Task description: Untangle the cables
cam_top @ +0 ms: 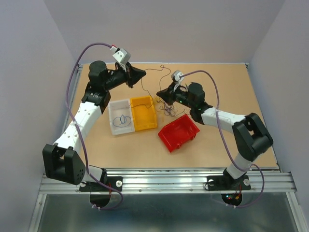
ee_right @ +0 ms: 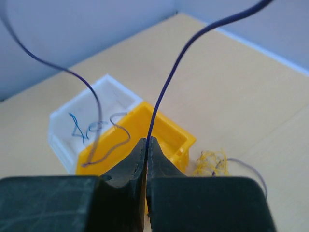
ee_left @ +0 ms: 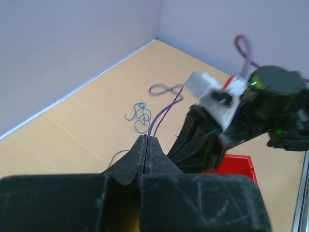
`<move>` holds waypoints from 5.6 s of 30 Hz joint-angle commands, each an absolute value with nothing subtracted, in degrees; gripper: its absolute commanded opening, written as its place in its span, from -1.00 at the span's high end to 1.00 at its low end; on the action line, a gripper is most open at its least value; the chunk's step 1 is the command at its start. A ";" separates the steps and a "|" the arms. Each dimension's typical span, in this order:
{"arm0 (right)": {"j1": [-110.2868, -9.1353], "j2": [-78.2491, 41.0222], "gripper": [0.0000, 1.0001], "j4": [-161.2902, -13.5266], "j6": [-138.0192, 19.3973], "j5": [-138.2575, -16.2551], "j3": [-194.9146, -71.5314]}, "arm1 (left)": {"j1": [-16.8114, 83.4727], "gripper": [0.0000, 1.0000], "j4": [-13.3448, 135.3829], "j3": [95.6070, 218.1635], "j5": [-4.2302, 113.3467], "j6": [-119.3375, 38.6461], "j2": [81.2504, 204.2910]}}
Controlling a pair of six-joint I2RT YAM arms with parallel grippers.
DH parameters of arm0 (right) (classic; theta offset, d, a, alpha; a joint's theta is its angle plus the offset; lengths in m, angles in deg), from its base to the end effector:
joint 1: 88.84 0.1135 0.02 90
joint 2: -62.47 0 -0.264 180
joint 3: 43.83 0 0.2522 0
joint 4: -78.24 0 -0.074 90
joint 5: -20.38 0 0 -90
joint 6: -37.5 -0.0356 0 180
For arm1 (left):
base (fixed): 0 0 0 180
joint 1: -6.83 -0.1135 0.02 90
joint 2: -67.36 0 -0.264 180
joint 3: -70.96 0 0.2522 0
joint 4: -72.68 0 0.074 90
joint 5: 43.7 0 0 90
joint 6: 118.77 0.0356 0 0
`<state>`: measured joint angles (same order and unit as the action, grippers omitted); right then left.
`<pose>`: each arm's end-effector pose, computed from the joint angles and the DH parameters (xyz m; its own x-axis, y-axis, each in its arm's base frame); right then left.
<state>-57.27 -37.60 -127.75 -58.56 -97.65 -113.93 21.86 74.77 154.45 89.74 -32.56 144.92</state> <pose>0.3234 0.2183 0.2401 -0.1498 0.0173 -0.9886 -0.8505 0.5076 0.1378 0.2958 -0.1048 0.4113 0.0785 -0.0708 -0.9944 0.8529 0.5211 0.0303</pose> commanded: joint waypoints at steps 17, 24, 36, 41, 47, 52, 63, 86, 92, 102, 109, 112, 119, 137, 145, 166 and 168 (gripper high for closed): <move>-56.85 -30.78 0.99 -105.85 -63.21 -84.64 -151.53 | 21.25 1.00 89.23 161.54 95.60 -47.05 153.33; -56.84 -31.31 0.99 -107.42 -69.01 -89.31 -158.22 | 21.51 1.00 91.79 163.62 96.13 -50.47 152.18; -56.85 -33.42 0.99 -109.01 -74.11 -89.13 -169.65 | 21.95 1.00 91.44 174.91 93.24 -57.08 155.79; -56.84 -32.72 0.99 -110.15 -74.91 -90.44 -166.23 | 21.86 1.00 91.79 164.45 91.56 -51.36 151.93; -56.85 -32.81 0.99 -112.08 -77.72 -93.69 -160.96 | 20.28 1.00 95.21 152.07 93.13 -48.02 150.42; -56.15 -31.93 0.99 -113.32 -80.53 -100.27 -154.19 | 18.44 1.00 95.30 144.15 95.25 -42.24 148.67; -54.39 -31.83 0.99 -112.79 -79.39 -101.17 -137.58 | 17.03 1.00 78.08 137.54 85.24 -20.95 144.36; -47.88 -46.86 0.99 -116.22 -80.27 -95.81 -127.46 | 16.94 1.00 69.81 132.35 69.94 -10.57 141.46; -48.06 -51.08 0.99 -108.23 -77.81 -91.69 -131.59 | 17.64 1.00 69.99 132.26 70.29 -10.49 141.37; -47.97 -46.87 0.99 -100.75 -73.07 -82.01 -129.49 | 24.14 1.00 68.32 131.65 68.27 -6.89 140.76; -46.92 -43.35 0.99 -98.73 -69.90 -84.03 -126.67 | 25.02 1.00 65.25 131.56 67.66 -4.69 138.29; -46.30 -43.00 0.99 -97.59 -68.93 -84.21 -126.67 | 25.02 1.00 63.05 131.91 66.60 -3.72 137.77; -45.51 -43.18 0.13 -97.14 -67.88 -84.74 -127.37 | 25.02 1.00 61.47 131.65 65.19 -3.10 138.46; -45.51 -36.32 0.08 -102.33 -71.31 -66.71 -123.16 | 26.78 1.00 59.00 135.16 62.56 -3.19 145.93; -45.51 -39.84 0.34 -104.35 -72.18 -61.01 -125.18 | 30.12 1.00 55.93 141.57 59.05 -6.88 150.59; -52.36 -36.49 0.24 -106.03 -73.42 -56.68 -119.72 | 31.44 0.32 54.34 149.32 56.31 -11.45 161.68; -53.50 -38.85 -0.02 -105.23 -71.93 -58.80 -121.47 | 31.44 0.09 55.92 147.74 56.67 -11.19 158.35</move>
<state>-51.63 -35.31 -106.37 -73.58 -54.52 -117.36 31.47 51.91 149.34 55.16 -11.55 167.24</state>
